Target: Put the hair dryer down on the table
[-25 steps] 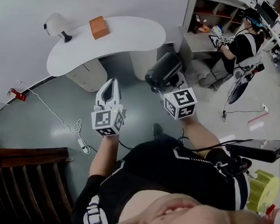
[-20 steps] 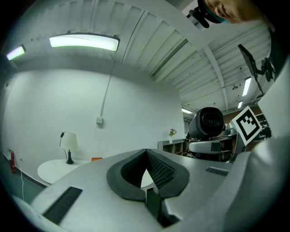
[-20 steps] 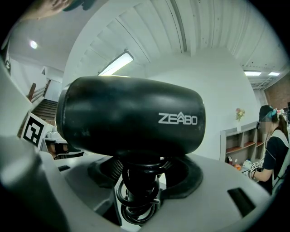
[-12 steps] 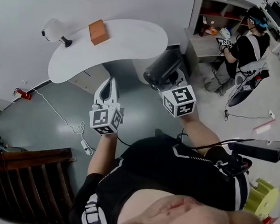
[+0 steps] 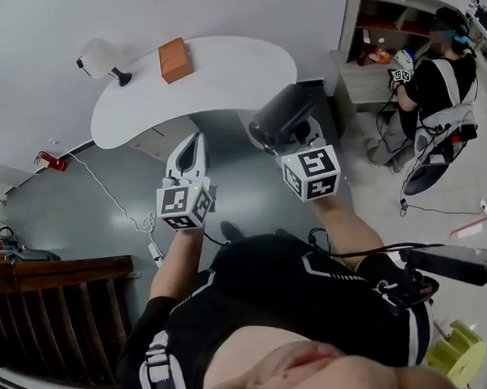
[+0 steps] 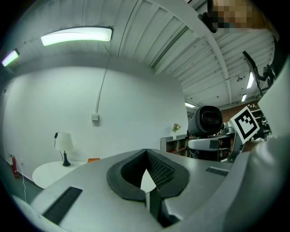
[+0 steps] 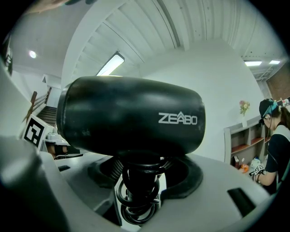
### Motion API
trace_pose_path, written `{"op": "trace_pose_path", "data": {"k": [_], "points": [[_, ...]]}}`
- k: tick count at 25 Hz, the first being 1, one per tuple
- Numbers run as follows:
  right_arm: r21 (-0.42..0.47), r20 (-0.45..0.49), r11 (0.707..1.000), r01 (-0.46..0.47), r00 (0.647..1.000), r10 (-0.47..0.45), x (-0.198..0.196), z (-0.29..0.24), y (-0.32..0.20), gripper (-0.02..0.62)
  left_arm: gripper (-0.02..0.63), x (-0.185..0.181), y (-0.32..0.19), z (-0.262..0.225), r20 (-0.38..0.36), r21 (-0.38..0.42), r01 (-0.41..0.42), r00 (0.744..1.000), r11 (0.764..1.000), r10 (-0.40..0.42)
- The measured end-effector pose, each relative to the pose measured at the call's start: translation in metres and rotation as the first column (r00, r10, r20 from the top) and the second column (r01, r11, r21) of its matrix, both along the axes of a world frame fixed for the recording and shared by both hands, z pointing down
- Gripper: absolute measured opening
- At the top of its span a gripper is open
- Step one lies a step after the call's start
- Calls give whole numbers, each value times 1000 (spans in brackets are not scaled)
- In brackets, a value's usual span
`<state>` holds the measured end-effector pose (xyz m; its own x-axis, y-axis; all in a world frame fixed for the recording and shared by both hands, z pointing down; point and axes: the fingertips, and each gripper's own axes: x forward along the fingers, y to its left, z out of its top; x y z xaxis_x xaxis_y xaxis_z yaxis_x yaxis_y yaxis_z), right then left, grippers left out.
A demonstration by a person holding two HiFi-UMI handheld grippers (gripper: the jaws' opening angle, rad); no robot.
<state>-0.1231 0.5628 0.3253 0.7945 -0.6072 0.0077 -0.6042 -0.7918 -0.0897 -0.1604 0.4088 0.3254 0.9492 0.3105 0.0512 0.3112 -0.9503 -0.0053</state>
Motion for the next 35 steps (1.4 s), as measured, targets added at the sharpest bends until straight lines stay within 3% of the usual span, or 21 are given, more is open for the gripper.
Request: {"op": "trace_pose_path", "data": {"k": [11,26,35], "points": [[-26,9,1000,-12,1000,12,37,12,-34,267,31,38,-40,10,-14,-17,4,1000,1000,-4],[-64,22,997,-32,999,33,130,12,-165,267,31,135,-177,8,-24,-30,-7,1000,1000,6],[-101,41,994,-34,998,38,172,23,-233,267,31,175,-250,16,-36,-39,10,999,999,-11]]}}
